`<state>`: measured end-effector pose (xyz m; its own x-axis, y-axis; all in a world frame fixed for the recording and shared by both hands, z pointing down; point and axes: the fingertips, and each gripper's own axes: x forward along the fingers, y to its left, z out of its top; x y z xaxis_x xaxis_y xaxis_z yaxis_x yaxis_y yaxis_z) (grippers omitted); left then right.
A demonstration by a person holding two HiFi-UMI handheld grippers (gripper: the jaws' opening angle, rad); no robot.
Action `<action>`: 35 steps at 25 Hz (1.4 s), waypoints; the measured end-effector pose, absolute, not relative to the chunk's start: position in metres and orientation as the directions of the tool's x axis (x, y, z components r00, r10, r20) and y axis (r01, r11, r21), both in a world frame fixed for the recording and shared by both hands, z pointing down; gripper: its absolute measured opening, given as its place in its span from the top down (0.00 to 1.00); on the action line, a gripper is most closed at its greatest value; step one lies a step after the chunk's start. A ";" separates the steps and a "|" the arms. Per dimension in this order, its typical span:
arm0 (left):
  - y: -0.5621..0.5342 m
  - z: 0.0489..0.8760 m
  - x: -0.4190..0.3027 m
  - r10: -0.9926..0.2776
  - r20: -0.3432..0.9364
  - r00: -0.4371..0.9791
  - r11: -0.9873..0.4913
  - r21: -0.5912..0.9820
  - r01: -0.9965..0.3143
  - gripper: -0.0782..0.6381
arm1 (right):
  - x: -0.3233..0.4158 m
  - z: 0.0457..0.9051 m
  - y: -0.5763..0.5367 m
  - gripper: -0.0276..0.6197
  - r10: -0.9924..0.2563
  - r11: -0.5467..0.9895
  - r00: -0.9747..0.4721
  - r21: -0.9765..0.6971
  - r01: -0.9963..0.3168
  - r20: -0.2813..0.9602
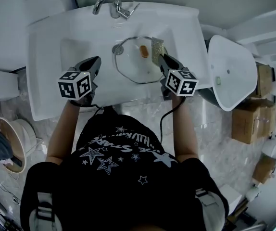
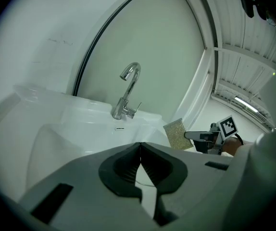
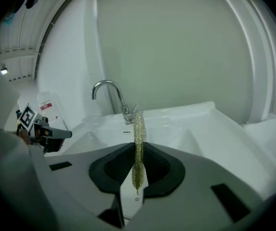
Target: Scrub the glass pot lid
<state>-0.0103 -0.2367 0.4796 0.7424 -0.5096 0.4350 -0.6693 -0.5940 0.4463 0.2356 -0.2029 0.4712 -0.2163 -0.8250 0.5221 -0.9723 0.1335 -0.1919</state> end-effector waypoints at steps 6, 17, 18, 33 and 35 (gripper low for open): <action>-0.265 0.484 -0.012 -0.502 0.432 0.749 -0.612 0.435 -0.661 0.88 | 0.240 0.495 -0.248 0.87 -0.755 0.191 -0.171 -0.037 -0.981 0.634; -0.282 0.501 -0.014 -0.463 0.461 0.757 -0.611 0.452 -0.649 0.88 | 0.246 0.557 -0.289 0.87 -0.561 0.371 -0.059 0.187 -0.910 0.825; -0.281 0.502 -0.015 -0.464 0.464 0.754 -0.605 0.456 -0.653 0.88 | 0.248 0.561 -0.291 0.87 -0.547 0.390 -0.045 0.207 -0.897 0.836; -0.272 0.511 -0.013 -0.554 0.504 0.663 -0.482 0.455 -0.749 0.88 | 0.223 0.613 -0.320 0.88 -0.315 0.716 -0.032 0.216 -0.664 0.948; -0.271 0.512 -0.015 -0.563 0.508 0.652 -0.467 0.456 -0.758 0.88 | 0.218 0.617 -0.321 0.88 -0.293 0.734 -0.044 0.195 -0.651 0.955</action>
<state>-0.0147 -0.2705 0.5123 0.6524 -0.5626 0.5078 -0.7576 -0.4671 0.4559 0.2180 -0.3215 0.6171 -0.0435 -0.2928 0.9552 -0.6508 0.7337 0.1953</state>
